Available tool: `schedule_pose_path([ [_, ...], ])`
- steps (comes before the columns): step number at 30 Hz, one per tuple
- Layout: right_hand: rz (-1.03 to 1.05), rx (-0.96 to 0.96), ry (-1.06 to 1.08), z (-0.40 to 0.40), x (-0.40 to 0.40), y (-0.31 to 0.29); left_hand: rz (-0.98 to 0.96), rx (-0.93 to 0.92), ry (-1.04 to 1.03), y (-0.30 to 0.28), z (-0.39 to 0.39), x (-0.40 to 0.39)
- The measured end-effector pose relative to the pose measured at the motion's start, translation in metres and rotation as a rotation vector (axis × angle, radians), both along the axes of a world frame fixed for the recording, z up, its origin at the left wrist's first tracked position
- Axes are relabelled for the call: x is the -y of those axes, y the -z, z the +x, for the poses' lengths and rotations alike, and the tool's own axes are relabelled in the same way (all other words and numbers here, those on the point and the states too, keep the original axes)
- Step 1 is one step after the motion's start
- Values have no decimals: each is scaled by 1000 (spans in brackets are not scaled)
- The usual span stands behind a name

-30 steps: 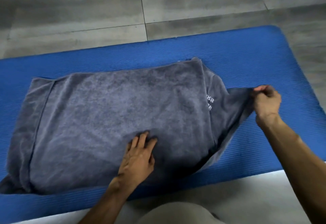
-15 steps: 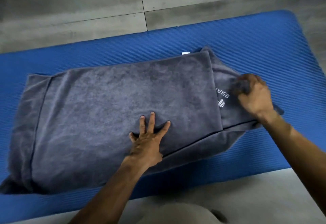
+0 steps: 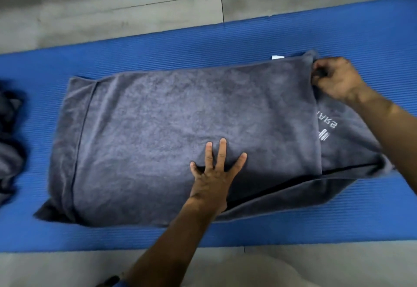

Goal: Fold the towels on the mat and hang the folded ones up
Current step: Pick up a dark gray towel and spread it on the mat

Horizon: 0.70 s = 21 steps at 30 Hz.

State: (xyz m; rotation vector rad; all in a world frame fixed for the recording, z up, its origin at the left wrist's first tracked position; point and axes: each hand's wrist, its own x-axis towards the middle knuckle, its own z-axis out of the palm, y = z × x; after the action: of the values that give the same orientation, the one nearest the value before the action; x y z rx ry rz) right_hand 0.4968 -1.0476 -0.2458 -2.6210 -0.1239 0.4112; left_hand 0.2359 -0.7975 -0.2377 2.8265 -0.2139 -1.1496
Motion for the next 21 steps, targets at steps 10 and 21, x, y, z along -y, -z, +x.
schedule_pose_path([
  [10,-191,-2,361,39,104,-7,-16,26,7,2,1,-2],
  [21,-289,-83,685,-153,136,-4,-60,7,-13,0,-1,-3],
])
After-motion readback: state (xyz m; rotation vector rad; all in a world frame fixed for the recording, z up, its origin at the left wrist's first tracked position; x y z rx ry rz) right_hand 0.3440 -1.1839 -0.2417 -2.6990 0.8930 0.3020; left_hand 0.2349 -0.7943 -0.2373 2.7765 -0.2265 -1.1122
